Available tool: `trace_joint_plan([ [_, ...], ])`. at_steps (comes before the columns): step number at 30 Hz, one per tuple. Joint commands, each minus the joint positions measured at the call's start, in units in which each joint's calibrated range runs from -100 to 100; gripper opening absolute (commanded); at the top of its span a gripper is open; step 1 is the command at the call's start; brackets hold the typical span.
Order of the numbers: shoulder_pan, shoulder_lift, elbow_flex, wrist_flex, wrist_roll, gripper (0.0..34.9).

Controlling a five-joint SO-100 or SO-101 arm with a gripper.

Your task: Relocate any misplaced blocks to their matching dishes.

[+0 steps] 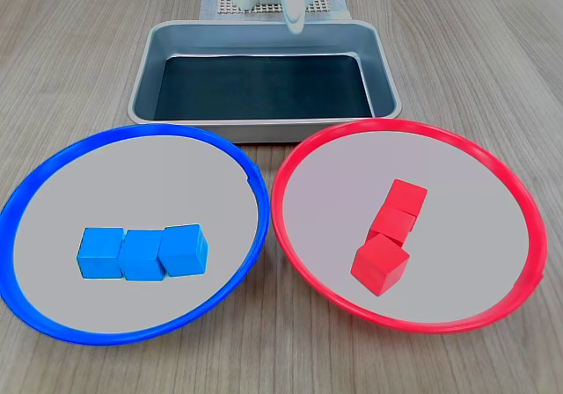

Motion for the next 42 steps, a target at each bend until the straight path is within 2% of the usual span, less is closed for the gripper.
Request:
trace_joint_plan([
  [1, -0.4, -1.4, 0.5, 3.1, 0.0, 0.4],
  [11, 0.5, -2.0, 1.6, 7.9, 0.8, 0.4],
  [42, 1.6, -2.0, 1.6, 7.9, 0.1, 0.4],
])
